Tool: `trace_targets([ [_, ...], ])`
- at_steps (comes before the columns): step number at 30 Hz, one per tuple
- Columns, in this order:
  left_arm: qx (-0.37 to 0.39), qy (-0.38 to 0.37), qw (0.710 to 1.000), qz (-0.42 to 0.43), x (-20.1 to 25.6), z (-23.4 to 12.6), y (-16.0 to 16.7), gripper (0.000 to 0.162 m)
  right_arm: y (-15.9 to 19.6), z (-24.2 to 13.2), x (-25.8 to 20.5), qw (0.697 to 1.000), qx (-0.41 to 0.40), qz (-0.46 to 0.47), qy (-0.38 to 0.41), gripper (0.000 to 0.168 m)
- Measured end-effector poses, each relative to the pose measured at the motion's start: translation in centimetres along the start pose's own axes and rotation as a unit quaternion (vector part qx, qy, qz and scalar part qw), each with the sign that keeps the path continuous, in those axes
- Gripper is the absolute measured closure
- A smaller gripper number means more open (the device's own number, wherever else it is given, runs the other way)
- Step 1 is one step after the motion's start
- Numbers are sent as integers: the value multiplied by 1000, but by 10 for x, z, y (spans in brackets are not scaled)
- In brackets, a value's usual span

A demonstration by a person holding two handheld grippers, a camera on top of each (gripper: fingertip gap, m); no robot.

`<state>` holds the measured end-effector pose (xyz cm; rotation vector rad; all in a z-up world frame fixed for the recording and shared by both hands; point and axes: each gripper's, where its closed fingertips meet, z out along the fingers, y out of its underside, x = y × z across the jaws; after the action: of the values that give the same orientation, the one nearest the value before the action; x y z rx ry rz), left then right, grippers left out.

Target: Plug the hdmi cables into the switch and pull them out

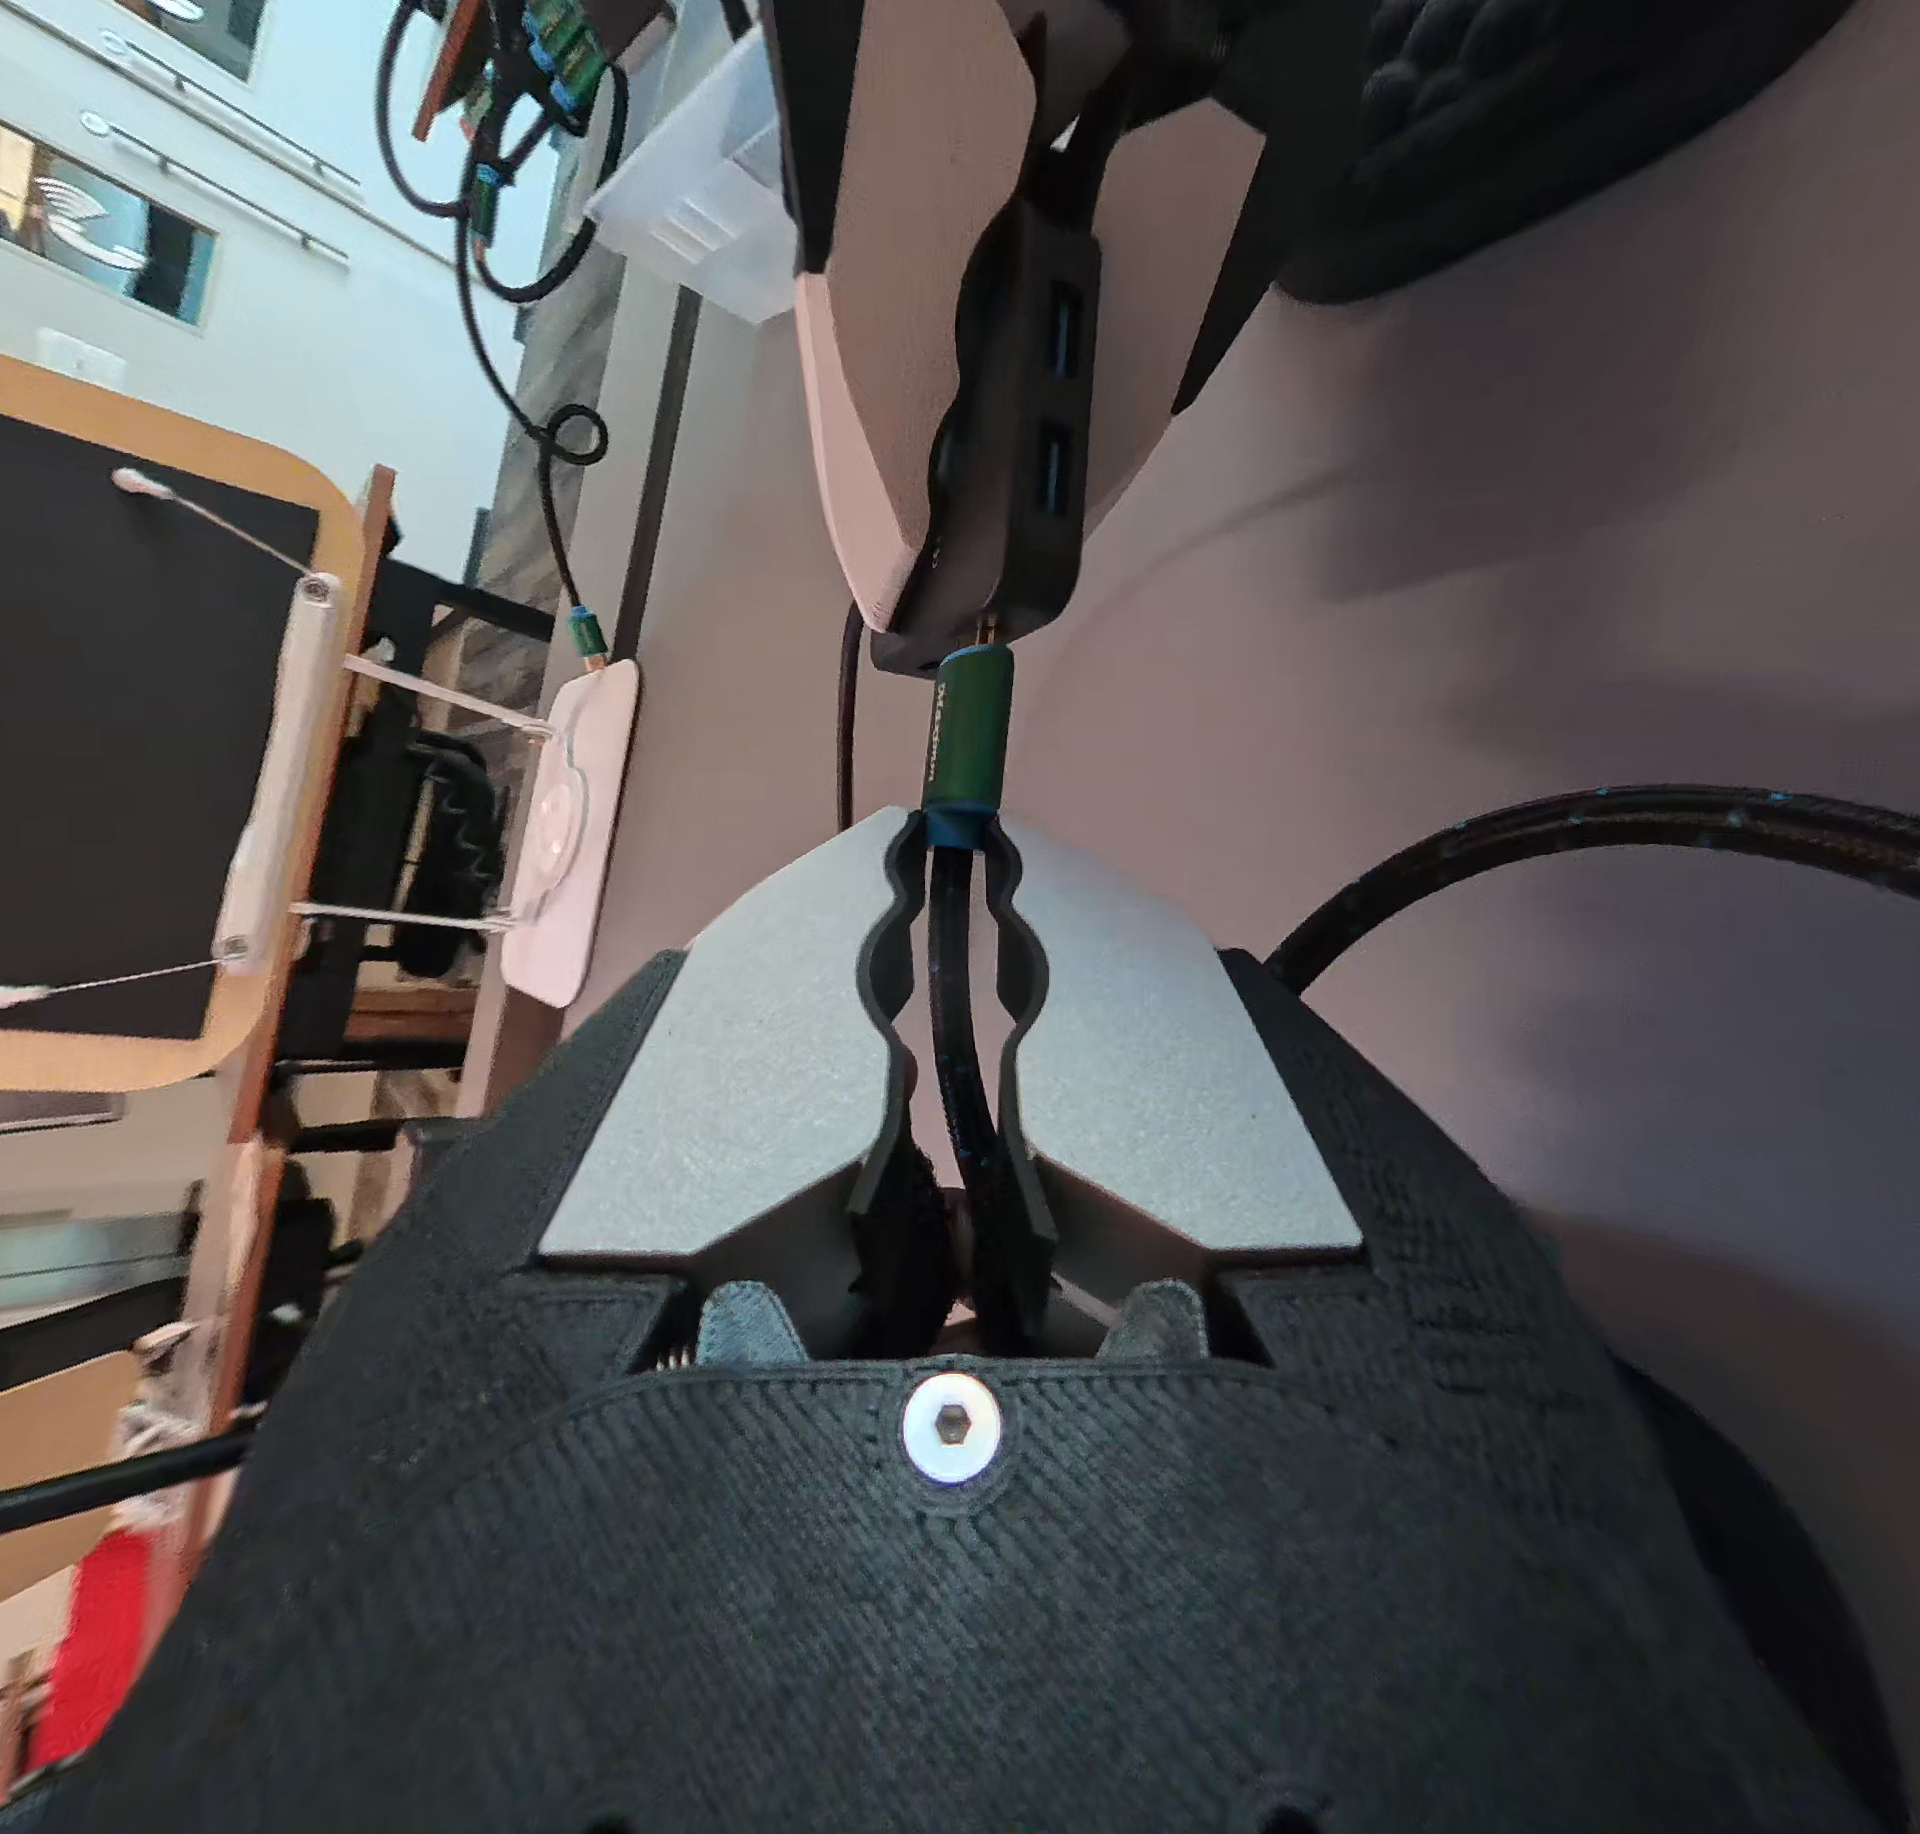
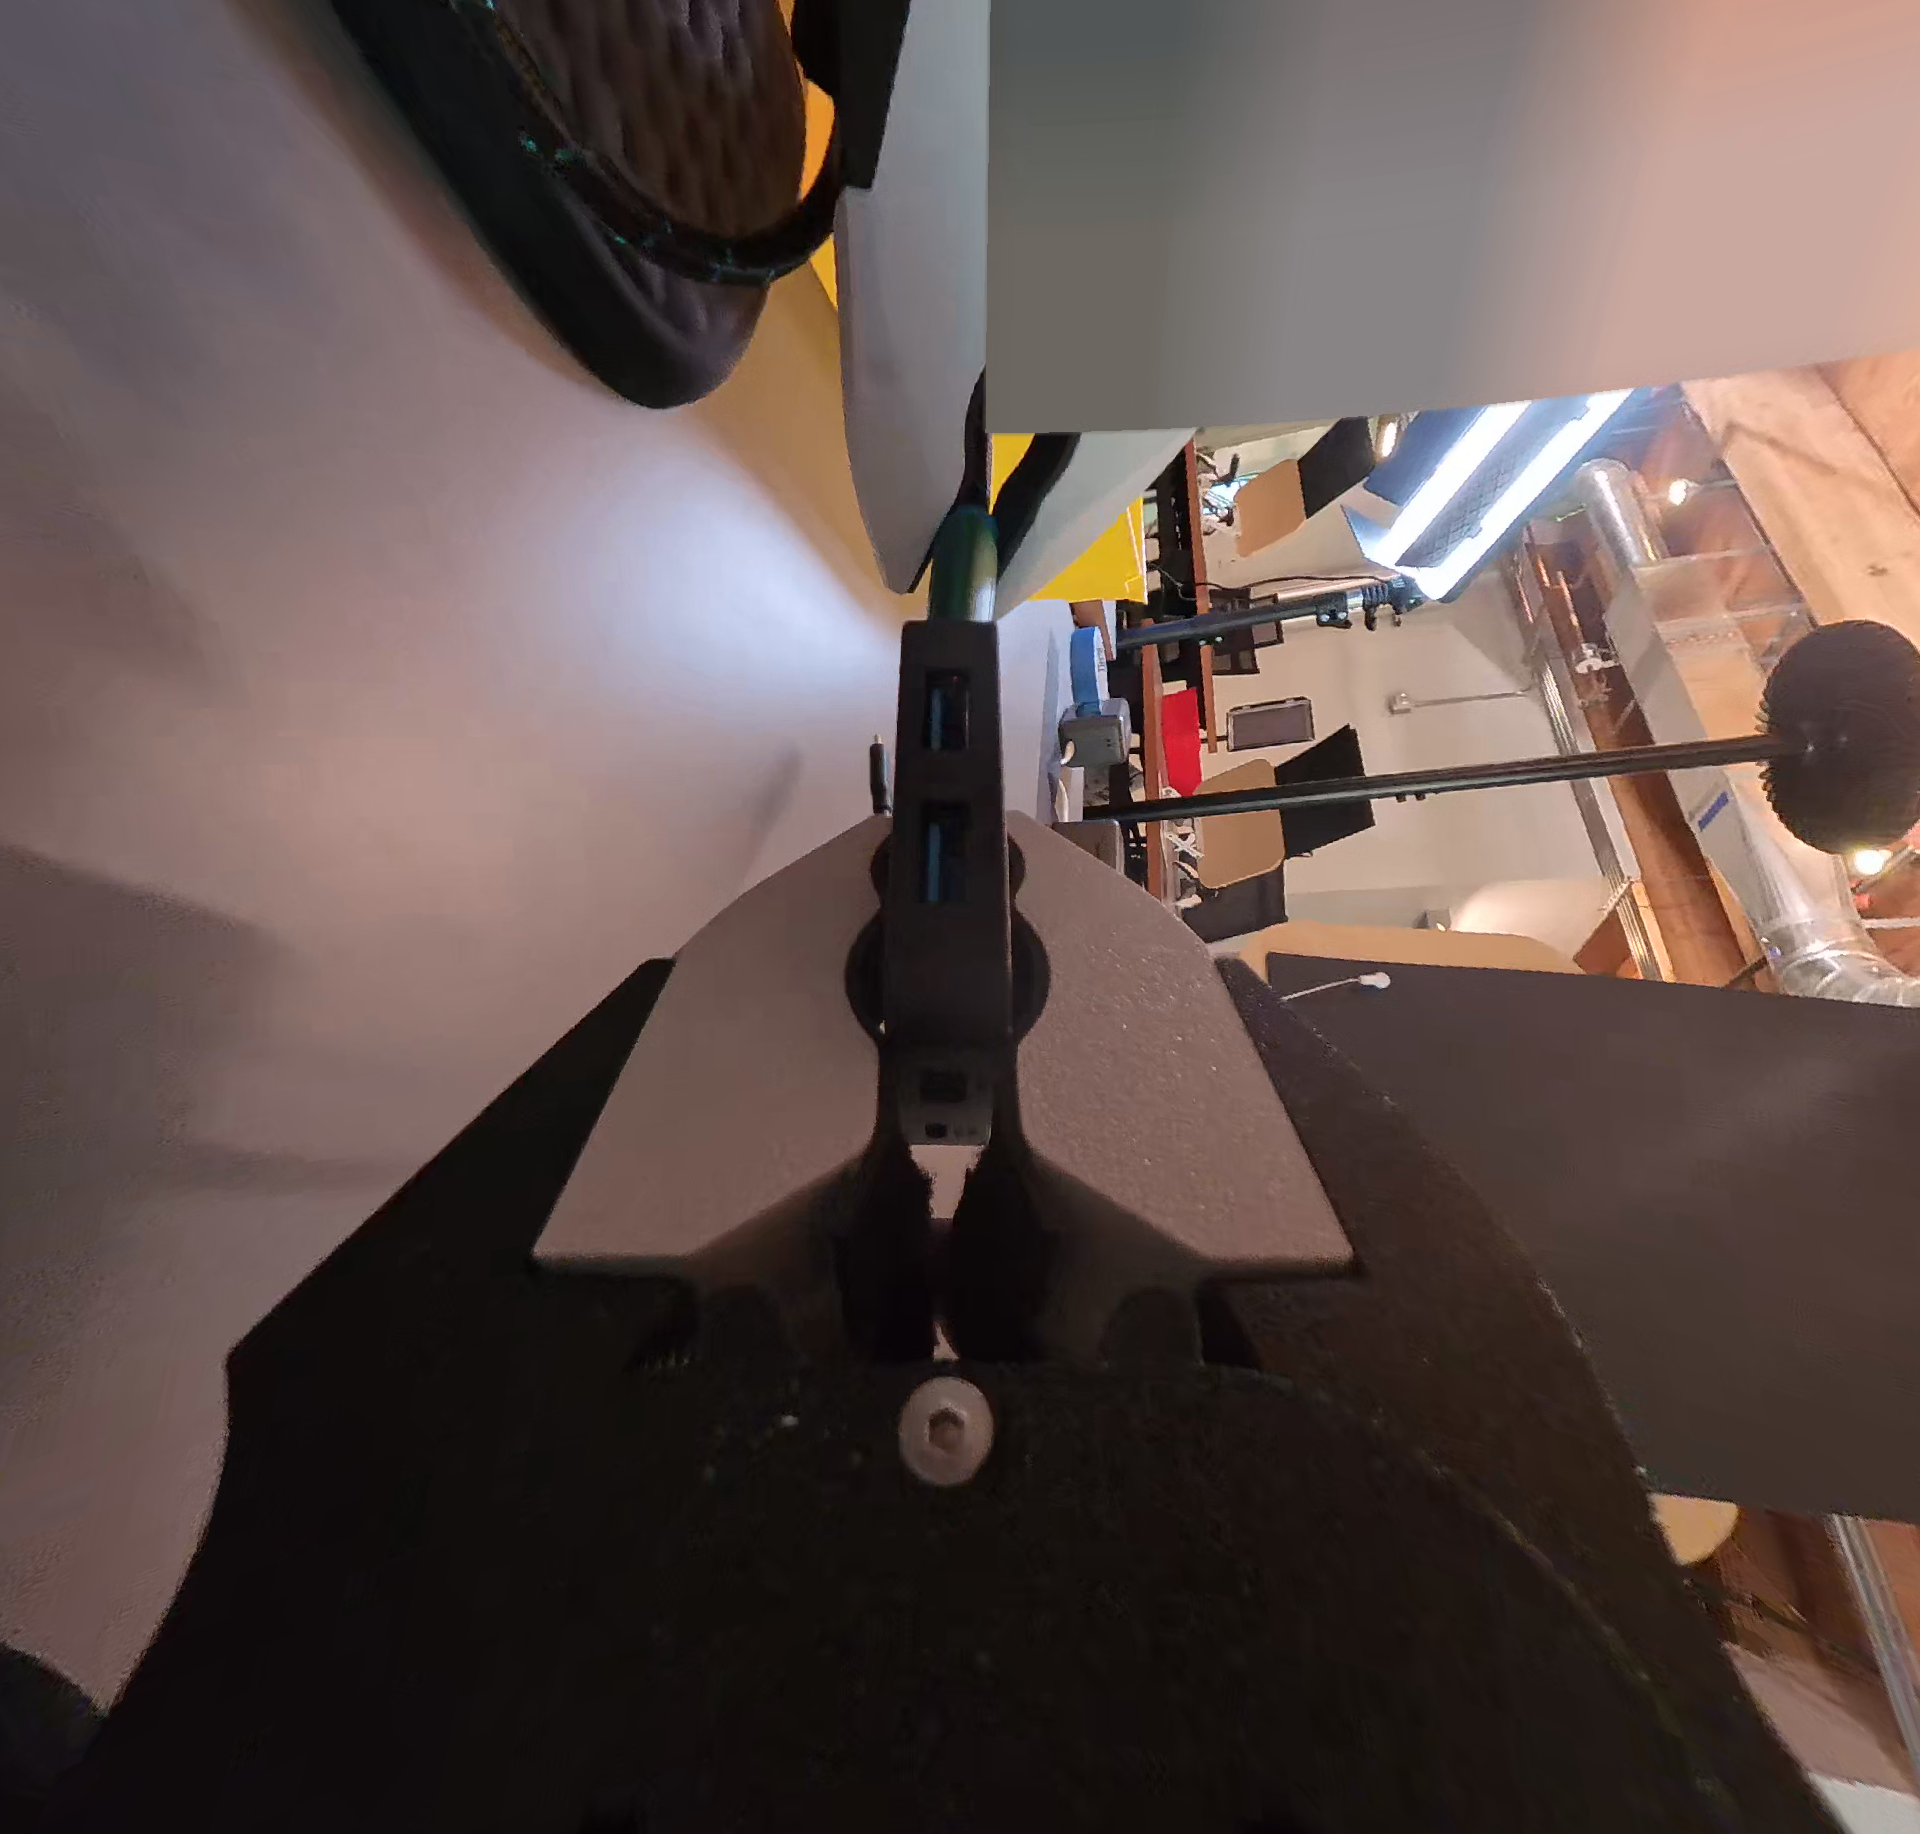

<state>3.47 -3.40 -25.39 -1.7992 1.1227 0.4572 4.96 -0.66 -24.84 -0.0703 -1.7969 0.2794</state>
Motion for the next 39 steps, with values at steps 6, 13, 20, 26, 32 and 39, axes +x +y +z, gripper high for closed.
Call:
trace_targets([
  [6,-1,42,998,-47,7,7,7,150,3,3,-7,1000,-19,-18,-10,155],
  [13,13,54,996,-71,13,9,7,150,3,4,-15,999,-10,-15,-30,155],
  [20,-5,81,995,-57,23,12,10,150,1,4,-25,998,-4,-20,-64,155],
  [26,13,100,990,-99,29,15,9,150,2,3,-30,997,2,-13,-81,155],
  [32,47,121,979,-159,34,18,6,150,-2,3,-36,994,26,29,-106,155],
  [39,50,98,986,-128,28,17,16,149,0,11,-31,997,16,11,-72,154],
])
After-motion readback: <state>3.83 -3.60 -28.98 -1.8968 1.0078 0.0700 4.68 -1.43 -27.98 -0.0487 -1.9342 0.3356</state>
